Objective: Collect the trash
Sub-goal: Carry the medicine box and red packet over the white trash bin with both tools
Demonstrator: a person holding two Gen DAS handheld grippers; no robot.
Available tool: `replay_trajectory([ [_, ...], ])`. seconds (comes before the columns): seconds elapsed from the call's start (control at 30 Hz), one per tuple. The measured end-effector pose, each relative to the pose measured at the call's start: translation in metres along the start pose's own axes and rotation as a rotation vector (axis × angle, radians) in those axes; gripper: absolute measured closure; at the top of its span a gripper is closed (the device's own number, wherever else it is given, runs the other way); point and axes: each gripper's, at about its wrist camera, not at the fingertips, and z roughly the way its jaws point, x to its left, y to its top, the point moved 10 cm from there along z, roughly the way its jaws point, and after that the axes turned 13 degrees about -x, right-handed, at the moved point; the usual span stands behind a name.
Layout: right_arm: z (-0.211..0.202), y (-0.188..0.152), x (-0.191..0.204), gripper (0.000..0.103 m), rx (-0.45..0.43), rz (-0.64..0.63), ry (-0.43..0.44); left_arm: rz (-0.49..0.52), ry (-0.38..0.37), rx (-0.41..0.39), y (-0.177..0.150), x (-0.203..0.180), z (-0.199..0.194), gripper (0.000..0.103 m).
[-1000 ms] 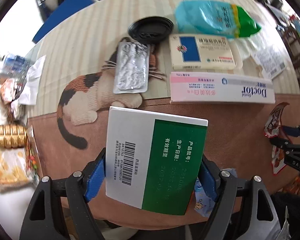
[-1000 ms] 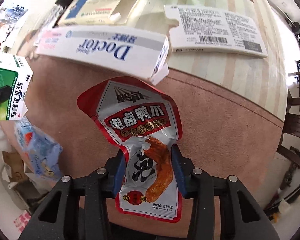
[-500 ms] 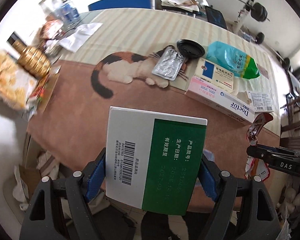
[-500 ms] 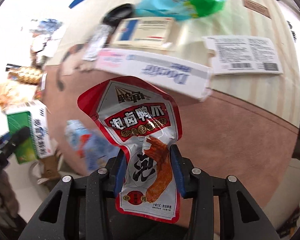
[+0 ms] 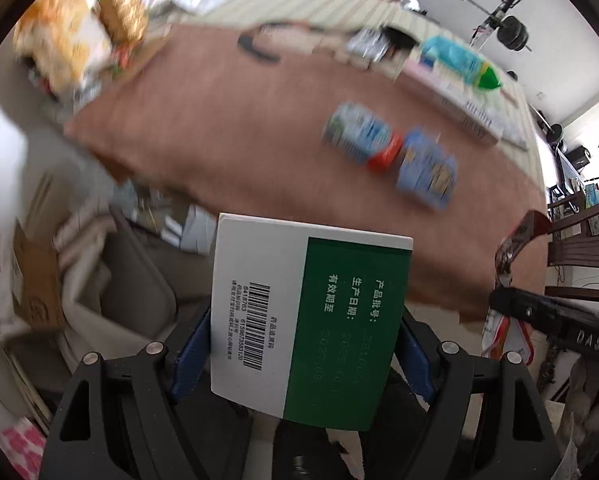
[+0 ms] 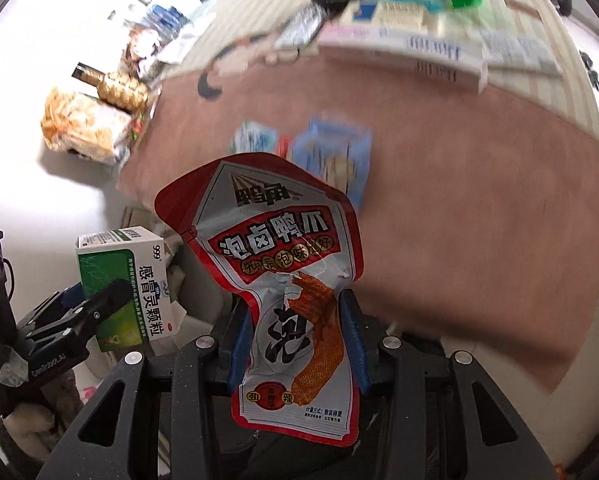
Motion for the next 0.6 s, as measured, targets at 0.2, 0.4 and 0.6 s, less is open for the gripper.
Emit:
replay_trajectory([
  [0.2,0.066,-0.108,-0.028,0.060,0.141,0.017,-0.070,-0.099,-0.034,0.145,-0.086,0.017,0.087,0.024],
  [0.4,0.177,-0.167,-0.079,0.060,0.192,0.075,-0.108,-0.156,-0.068,0.214,-0.137,0.023,0.213,0.024],
  [0.6,0.295,-0.196,-0.129,0.060,0.181,0.076,-0.114,-0.159,-0.083,0.265,-0.173,0.034,0.324,0.019],
])
